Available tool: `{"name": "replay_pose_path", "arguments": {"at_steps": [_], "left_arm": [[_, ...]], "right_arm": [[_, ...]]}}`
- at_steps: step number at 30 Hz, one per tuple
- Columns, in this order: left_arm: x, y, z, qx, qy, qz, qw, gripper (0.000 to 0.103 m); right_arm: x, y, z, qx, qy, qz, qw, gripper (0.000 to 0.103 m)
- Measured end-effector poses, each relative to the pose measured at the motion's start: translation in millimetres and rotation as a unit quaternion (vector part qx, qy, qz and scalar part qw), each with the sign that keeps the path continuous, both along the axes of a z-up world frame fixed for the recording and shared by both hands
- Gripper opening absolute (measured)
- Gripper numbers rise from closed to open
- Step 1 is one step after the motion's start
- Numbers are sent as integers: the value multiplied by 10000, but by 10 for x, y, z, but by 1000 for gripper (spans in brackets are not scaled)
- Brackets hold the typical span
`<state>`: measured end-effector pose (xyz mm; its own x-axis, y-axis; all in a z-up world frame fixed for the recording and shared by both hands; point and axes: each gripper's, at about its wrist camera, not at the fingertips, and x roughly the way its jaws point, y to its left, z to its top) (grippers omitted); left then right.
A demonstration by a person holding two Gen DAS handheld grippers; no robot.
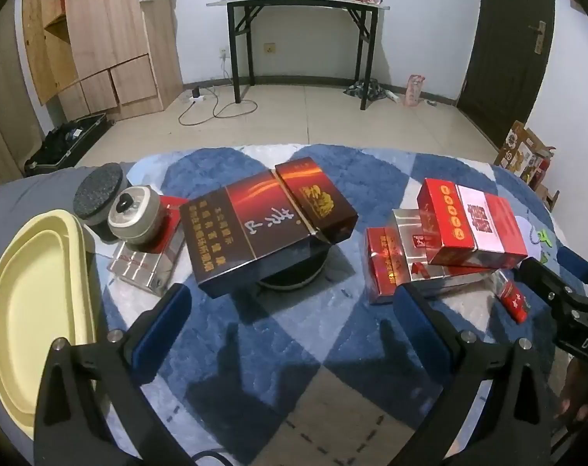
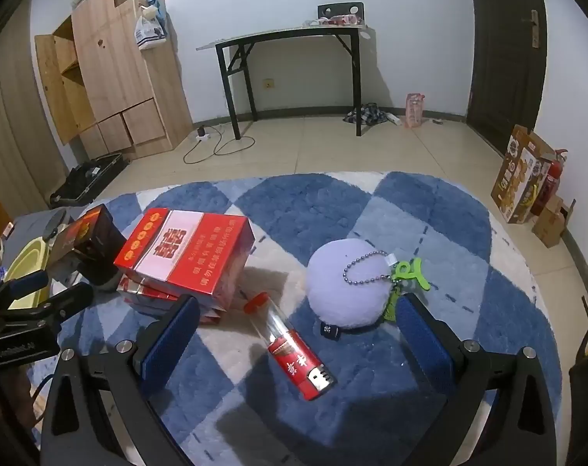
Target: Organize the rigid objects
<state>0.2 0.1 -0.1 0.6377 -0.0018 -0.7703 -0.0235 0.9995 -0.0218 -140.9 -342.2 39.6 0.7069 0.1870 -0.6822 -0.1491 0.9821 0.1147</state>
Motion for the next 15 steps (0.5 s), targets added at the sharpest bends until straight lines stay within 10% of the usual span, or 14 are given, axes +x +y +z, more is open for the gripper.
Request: {"name": "replay_pose_path", "arguments": {"at_steps": [15], "left_arm": [[7,4,2,-91,13,-90,9999,103]], "right_arm": [[52,38,-104,-84,100,37,9999,103]]}}
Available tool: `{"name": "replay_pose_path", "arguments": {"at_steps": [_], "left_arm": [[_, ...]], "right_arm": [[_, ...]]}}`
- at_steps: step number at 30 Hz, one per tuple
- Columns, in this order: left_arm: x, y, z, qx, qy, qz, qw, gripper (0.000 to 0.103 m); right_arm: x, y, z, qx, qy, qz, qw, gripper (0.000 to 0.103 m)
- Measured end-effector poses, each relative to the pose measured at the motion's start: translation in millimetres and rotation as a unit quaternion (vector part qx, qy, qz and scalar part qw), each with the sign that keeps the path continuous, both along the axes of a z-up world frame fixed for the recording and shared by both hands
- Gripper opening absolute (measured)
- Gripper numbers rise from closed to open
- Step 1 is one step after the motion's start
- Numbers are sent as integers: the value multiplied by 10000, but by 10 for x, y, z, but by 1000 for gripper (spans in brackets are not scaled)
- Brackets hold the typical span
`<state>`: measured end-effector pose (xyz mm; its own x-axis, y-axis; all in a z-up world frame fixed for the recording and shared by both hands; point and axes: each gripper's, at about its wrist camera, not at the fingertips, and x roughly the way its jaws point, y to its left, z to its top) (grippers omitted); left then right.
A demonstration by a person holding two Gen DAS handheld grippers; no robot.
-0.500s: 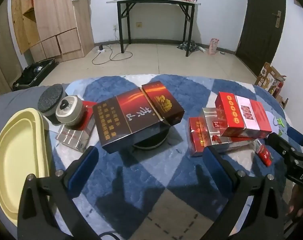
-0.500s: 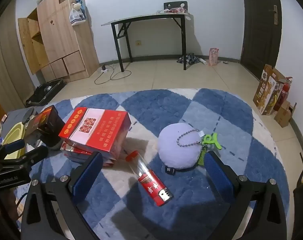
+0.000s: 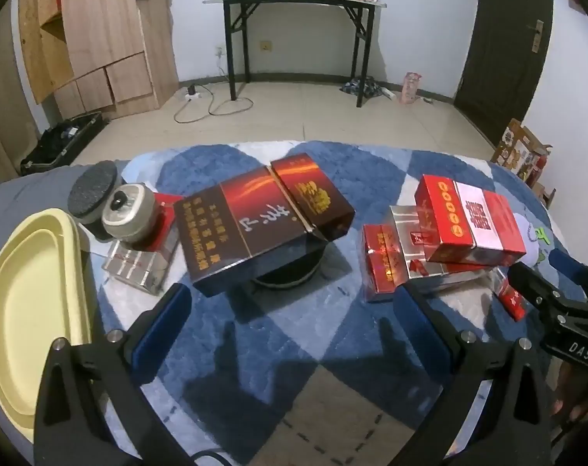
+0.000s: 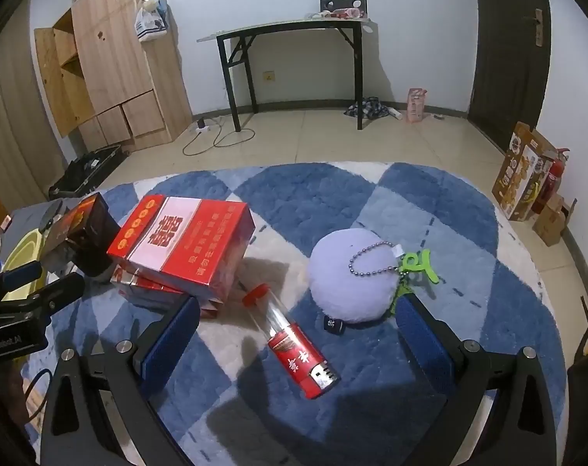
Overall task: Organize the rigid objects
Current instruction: 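Move the left tool toward the brown cigarette box and the right tool toward the red lighter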
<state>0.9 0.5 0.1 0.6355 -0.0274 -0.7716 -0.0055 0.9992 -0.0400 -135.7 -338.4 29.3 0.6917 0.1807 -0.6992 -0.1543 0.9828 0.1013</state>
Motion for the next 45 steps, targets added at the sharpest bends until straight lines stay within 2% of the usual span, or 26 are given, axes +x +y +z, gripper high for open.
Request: {"name": "replay_pose_path", "arguments": {"at_steps": [11,29,37,45], "left_arm": [[-29,31,46,44,-76,10,10000,103],[-18,281,106,-186,-125,267,9994,103],[7,379,59,-782,-100,585,9952,103],[33,307,-7,-687,9,562,9961,103]], "right_arm": [[-2,16,-9,-50,52,34,10000,103],[-22,34,24,-77,66,68,9999,103],[-6,52,11,-101,86,77,9999,103],[-15,55,19,-105,97,89,9999,103]]}}
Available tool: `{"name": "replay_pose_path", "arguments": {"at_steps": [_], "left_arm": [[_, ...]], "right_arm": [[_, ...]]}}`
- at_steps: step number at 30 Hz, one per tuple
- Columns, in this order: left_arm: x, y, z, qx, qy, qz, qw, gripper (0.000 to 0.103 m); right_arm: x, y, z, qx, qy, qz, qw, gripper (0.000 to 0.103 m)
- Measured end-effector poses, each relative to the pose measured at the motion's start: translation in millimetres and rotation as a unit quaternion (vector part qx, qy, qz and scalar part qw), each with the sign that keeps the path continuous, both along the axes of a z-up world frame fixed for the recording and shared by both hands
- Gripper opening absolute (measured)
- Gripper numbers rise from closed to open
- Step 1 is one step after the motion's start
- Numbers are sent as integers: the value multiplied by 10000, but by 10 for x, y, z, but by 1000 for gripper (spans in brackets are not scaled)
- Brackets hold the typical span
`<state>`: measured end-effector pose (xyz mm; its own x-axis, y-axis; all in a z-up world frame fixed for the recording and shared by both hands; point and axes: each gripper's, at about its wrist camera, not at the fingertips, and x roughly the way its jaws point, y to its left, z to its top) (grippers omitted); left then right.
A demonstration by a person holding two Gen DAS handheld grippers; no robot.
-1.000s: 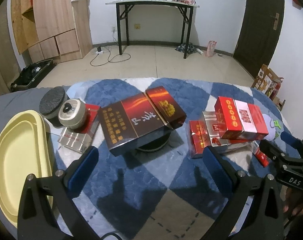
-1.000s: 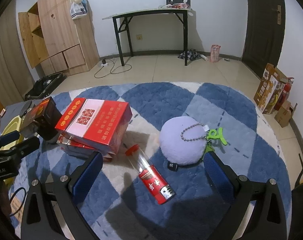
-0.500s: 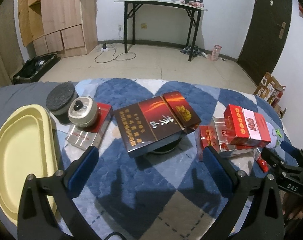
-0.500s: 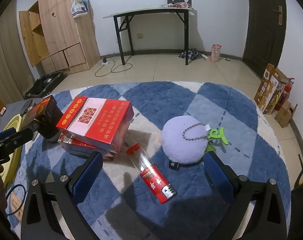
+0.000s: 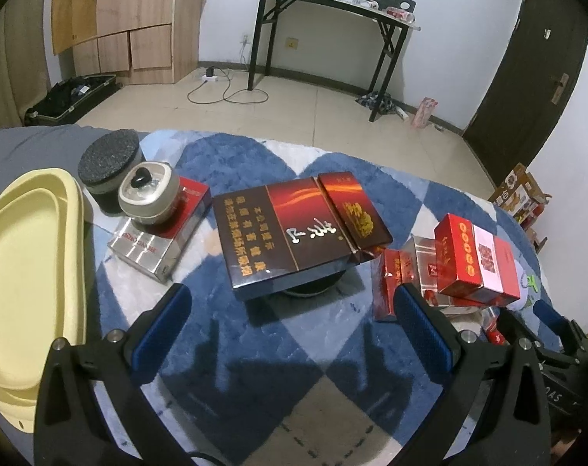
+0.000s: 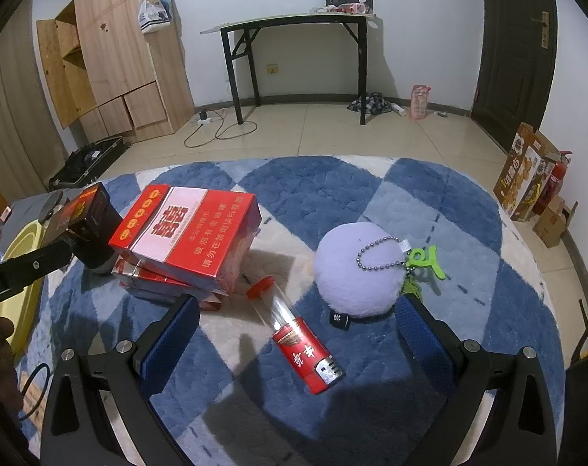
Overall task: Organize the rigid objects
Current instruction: 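Move the left tool toward the brown cigarette box and the right tool toward the red lighter, then grasp the brown box with the left tool while the right tool grasps the red lighter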
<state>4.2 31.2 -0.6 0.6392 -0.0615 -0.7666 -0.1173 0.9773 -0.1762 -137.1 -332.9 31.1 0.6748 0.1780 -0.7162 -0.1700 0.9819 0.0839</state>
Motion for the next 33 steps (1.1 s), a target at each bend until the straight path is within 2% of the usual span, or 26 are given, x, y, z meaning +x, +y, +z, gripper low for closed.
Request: {"name": "replay_pose_path", "arguments": {"at_steps": [13,17,19,24,28,33], "left_arm": [[26,-77,-41,-63,67,-86,9999,103],[25,-8,-39,-567,84,1,9984,103],[38,37,-44,-666,86,199,9975,103],[90,97,-45,-501,-50,556,9972,103],[141,93,-65,-511,-111,477,9975,103],[202,48,-139,-468,-50,397,9981,103]], "right_arm": [[0,26,-6,-51,7,41,10000,103],[2,23,-20,-100,22,104,9999,103],[4,-16,-25,-145,13,166,9998,103],[-9,-132,-28,-287,-33,207,9994,103],[-5,-72,-103,-479,125,400,9980,102],[7,61,-185,-629,271,674,9954,96]]}}
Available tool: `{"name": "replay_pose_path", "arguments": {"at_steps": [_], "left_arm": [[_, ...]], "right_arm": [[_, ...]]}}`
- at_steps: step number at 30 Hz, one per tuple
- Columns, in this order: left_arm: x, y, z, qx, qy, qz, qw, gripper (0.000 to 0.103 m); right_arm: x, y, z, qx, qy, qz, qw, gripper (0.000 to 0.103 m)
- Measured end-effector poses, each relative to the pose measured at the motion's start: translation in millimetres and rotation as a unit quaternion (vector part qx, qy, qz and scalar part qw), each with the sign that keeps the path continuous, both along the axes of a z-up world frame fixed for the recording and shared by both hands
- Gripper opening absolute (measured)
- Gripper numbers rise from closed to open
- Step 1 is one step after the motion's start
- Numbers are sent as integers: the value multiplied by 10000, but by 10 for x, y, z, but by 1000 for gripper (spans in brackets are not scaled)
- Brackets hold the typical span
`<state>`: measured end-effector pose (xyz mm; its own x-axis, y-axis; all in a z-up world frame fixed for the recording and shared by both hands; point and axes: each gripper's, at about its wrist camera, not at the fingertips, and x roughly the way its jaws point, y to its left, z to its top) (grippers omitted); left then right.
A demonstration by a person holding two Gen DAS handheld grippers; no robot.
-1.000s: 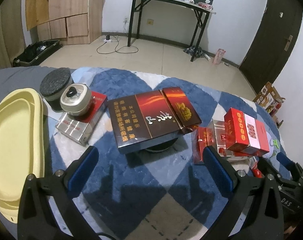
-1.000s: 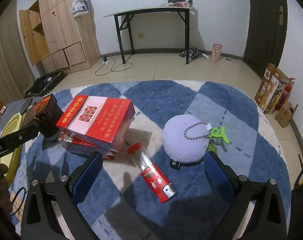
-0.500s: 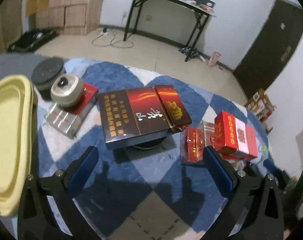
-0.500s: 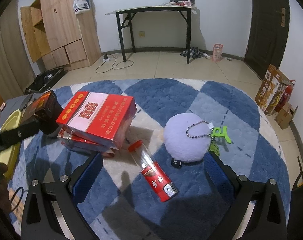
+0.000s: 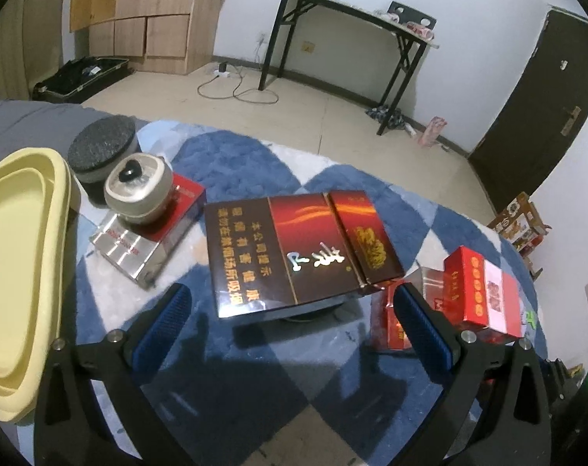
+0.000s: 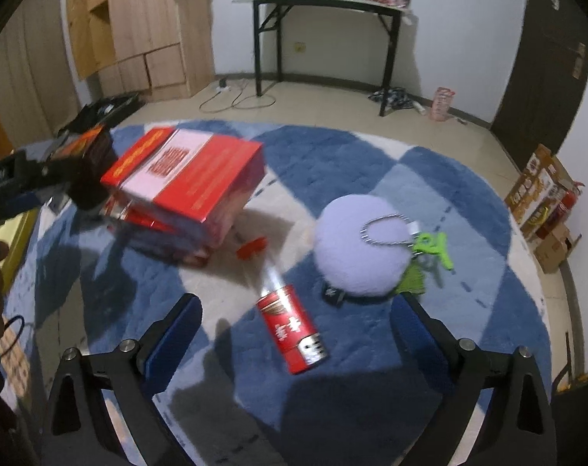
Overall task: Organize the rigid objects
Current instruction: 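Grasp the brown box with the left tool while the right tool grasps the red lighter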
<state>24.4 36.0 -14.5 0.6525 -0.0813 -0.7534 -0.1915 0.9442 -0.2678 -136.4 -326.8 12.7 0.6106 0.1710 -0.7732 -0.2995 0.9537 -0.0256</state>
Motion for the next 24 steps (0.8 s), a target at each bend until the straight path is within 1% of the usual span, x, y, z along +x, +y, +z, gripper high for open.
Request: {"name": "replay_pose_path", "arguments": {"at_steps": [3,7,11,16,21,24], "left_arm": [[27,0,-19,-41,15,21,10000,103],[56,-27,6,18,-45,46,10000,103],[71,-48,1,5,-24,31,10000,103],[84,-48,9,-145,-32,33,9999,103],[117,-48,4,-89,-117,91,9999,103],[107,-27,-16,-75,-254,157,9995,103]], "right_arm": [[10,35,-48,-116,81,28,9999,92],[26,56,-91,-86,120,50,9999,78],[43,92,-121,-190,109,49,9997,70],[35,112,-124,-202,81,27,9998,69],[25,154,-132,-309,33,16,9995,69],[22,172,-134,-340,-10,44,9994,65]]}}
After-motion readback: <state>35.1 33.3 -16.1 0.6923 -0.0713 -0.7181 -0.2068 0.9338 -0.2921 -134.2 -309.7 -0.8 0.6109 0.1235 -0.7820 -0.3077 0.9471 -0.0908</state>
